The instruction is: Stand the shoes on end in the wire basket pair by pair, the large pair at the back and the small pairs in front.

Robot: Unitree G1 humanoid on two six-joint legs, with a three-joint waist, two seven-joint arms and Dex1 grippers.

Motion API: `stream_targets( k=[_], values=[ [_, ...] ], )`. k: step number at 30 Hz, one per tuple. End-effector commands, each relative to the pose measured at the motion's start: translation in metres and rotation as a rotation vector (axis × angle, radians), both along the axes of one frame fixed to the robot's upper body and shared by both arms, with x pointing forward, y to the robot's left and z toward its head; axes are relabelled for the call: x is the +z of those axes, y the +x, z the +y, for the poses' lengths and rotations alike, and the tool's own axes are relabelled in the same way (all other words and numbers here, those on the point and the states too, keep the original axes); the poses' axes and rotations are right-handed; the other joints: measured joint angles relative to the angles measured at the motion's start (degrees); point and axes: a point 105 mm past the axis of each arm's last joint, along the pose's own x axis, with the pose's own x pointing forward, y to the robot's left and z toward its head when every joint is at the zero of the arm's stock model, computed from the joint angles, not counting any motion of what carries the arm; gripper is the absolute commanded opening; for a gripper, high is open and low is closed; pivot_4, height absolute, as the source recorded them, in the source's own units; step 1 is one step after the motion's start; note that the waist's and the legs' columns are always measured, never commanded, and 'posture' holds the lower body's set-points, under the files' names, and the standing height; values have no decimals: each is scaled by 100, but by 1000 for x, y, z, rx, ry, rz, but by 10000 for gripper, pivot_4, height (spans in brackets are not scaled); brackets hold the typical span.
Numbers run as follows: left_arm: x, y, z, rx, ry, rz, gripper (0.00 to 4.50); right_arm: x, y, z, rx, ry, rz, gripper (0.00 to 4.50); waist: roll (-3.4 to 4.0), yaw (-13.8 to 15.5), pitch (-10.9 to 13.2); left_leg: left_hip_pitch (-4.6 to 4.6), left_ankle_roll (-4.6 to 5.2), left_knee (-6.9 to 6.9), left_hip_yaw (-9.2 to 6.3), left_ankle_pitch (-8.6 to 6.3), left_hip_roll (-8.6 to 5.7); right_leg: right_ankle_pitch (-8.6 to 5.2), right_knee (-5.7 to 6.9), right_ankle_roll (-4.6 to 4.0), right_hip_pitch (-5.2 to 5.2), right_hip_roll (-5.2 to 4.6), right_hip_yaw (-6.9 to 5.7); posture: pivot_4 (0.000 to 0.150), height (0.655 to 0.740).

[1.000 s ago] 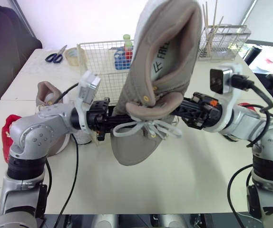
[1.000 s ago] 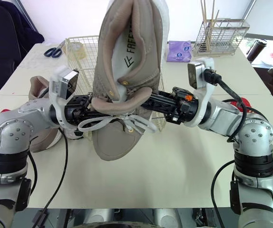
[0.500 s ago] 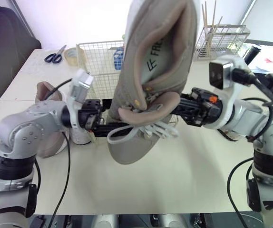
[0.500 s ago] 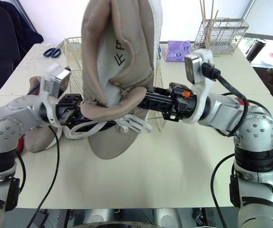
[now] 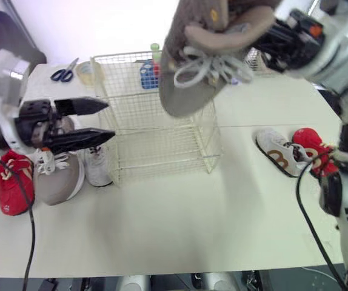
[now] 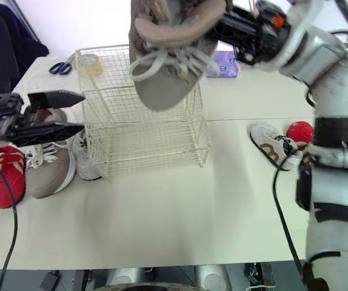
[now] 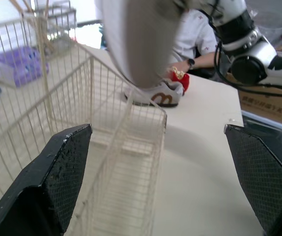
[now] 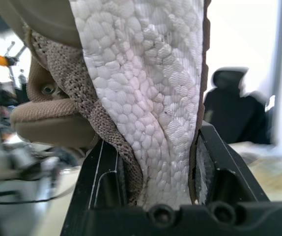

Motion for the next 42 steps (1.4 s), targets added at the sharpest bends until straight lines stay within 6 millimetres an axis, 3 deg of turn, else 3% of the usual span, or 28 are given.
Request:
stream_targets(
  k=[1, 4, 9, 14, 19, 24, 31, 37, 42],
  values=[
    [9, -11, -3, -10, 1, -49, 44742, 22, 15, -3, -68, -32, -193, 12272, -1, 11, 0, -1, 0, -2, 1, 0, 1, 0, 0, 0, -2, 0, 0, 1500, 7400],
    [8, -15, -4, 0, -3, -46, 44742, 26, 33, 8, -114, -78, -249, 12272, 1, -11, 2, -3, -2, -9, 3, 0, 1, 0, -1, 0, -8, 0, 1, 1500, 7400],
    [3, -22, -6, 19, -7, -39, 44742, 20, 42, 24, -120, -137, -264, 12272, 1, -12, 2, -2, -6, -16, 3, 2, 5, 0, 0, 0, -10, -6, 1, 1500, 7400],
    [-1, -26, -6, 57, -11, -31, 44742, 2, 49, 37, -112, -229, -243, 12272, 1, 0, 2, -3, -17, -16, 1, 8, 2, 1, 1, -1, -10, -12, 1, 1500, 7400],
    [-4, -27, -6, 80, -16, -27, 44742, -21, 58, 38, -114, -322, -157, 12272, 1, 3, 2, -2, -19, -16, 0, 9, 0, 1, 2, -1, -8, -13, 0, 1500, 7400],
    [-8, -23, -7, 92, -29, -22, 44742, -31, 61, 37, -104, -333, -44, 12272, 1, -2, 2, -2, -19, -16, 0, 9, -3, 0, 2, -1, -8, -12, 0, 1500, 7400],
    [-9, -16, -10, 93, -47, -21, 44742, -49, 72, 38, -168, -376, -13, 12272, 1, -6, 2, -2, -20, -16, 1, 9, -4, 0, 3, -1, -8, -10, 0, 1500, 7400],
    [-9, -15, -10, 95, -53, -22, 45000, -59, 76, 30, -191, -364, 17, 43233, 1, -5, 2, -2, -21, -16, 1, 10, -8, 1, 3, -1, -8, -13, 1, 1500, 7400],
    [-11, -13, -11, 96, -56, -16, 45000, -60, 78, 24, -211, -337, 23, 44706, 1, -9, 2, -1, -21, -16, 0, 10, -7, 1, 3, -1, -6, -12, 1, 1500, 7400]
  ],
)
